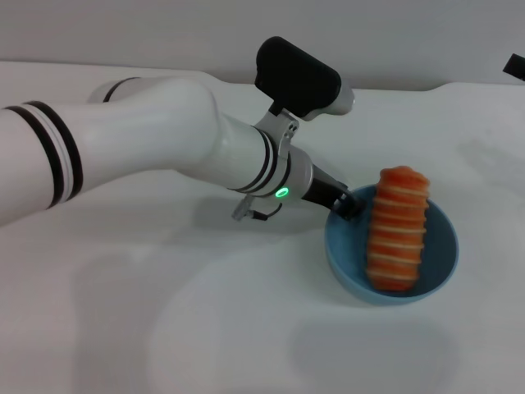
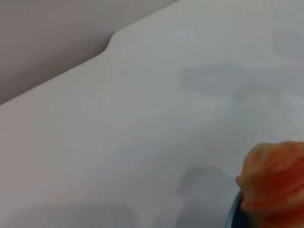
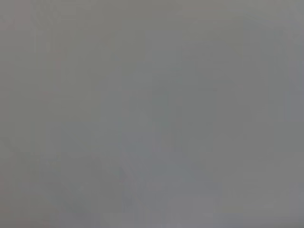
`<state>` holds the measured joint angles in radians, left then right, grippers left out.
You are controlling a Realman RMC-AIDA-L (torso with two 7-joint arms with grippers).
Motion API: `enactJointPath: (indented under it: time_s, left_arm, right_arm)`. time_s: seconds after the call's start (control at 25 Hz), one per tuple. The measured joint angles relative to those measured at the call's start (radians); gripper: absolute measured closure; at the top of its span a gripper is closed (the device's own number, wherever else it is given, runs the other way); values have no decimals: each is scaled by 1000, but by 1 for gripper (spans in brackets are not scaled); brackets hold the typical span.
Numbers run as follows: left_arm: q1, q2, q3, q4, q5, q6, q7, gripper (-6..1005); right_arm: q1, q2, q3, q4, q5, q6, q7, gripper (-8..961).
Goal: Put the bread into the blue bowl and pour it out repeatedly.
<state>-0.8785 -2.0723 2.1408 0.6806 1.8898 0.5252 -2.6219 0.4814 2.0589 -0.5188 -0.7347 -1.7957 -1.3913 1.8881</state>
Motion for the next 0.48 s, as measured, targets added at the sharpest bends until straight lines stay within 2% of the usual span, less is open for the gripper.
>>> enactJointPath:
  time_s: [0.2, 0.24, 0.32, 0.4, 0.48]
  left_arm:
    - [27, 9, -58, 29, 6, 9, 3, 689]
    - [65, 13, -150, 71, 31, 15, 18, 661]
    - [85, 14, -199, 97, 63, 23, 23, 458]
    - [126, 15, -317, 166, 155, 58, 26, 426]
    - [154, 16, -393, 210, 210, 79, 27, 394]
  right_arm:
    - [-2, -8, 1, 0, 0, 10, -19, 480]
    - [-3, -10, 1, 0, -1, 16, -23, 479]
    - [-6, -12, 2, 0, -1, 28, -26, 476]
    - [-7, -13, 2, 0, -1, 38, -26, 474]
    - [-8, -13, 0, -1, -2, 42, -36, 471]
